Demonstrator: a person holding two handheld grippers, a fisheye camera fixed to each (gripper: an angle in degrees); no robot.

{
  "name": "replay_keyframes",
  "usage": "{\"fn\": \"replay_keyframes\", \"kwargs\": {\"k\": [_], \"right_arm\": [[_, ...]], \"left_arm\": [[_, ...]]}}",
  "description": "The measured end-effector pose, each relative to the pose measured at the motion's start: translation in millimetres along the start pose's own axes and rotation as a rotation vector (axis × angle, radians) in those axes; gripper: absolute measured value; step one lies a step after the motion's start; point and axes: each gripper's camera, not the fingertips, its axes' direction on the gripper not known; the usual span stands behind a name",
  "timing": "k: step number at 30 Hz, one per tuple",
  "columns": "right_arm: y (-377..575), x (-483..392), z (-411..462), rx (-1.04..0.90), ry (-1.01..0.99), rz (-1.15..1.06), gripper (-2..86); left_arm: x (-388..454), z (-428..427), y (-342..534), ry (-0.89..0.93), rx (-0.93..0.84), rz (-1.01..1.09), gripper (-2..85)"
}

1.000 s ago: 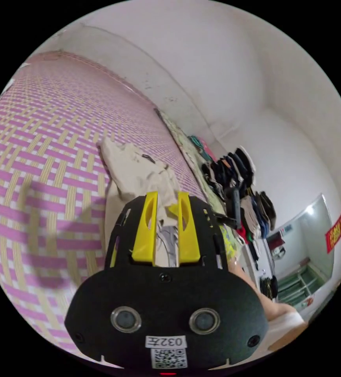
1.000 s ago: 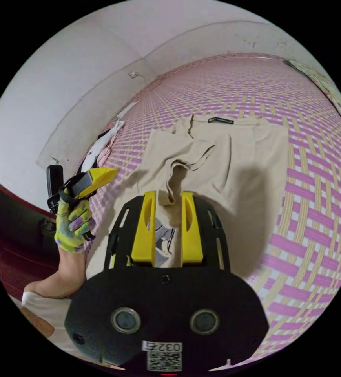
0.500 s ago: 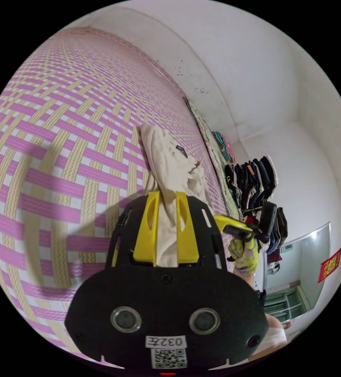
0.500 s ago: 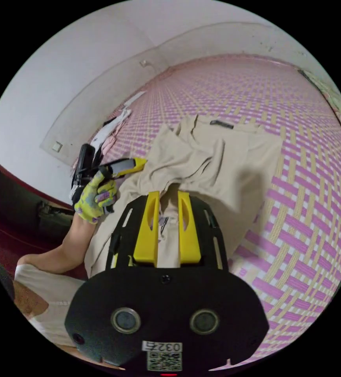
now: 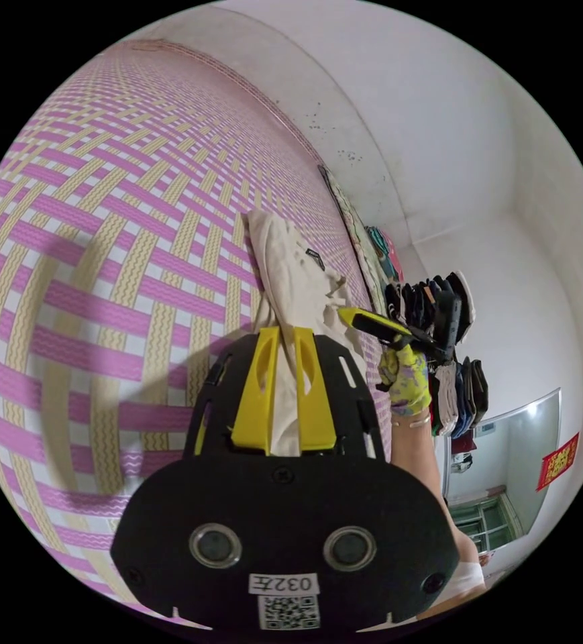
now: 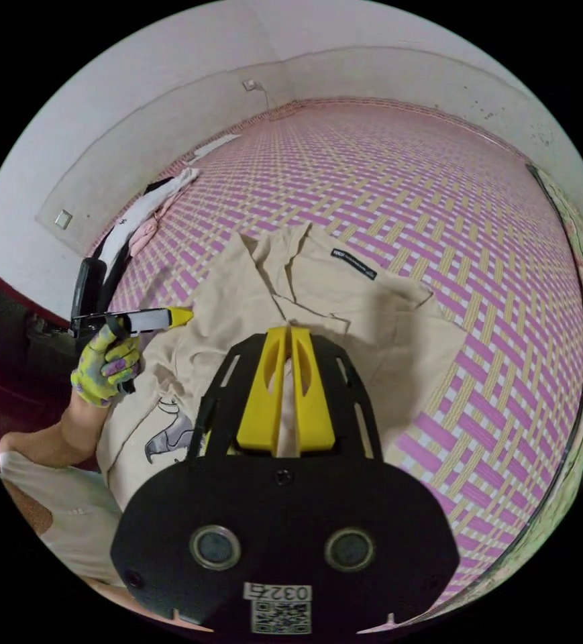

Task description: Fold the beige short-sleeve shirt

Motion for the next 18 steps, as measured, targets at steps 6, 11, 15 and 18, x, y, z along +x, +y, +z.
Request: {"fn": "replay_keyframes", "kwargs": {"k": [6,11,15,18], "right_arm": [[9,-46,-62,0.140,-0.039,-0.040,-0.9],[31,-27,-67,0.039,0.118,0.116,0.0],[17,-4,-46,-0.062,0.202,0.207,5.0],[-12,-31,-49,0.043,0.215,0.085,6.2]], "left_arm": [[13,-13,-1,0.005,0.002,0.003,0.8],[27,-21,-2,-0.008,-0.005,0.019,1.1],[32,-26,-1,-0.003,-0.004,0.015,1.1],[38,-28,-2,-0.009,-0.007,0.018,1.0]]}}
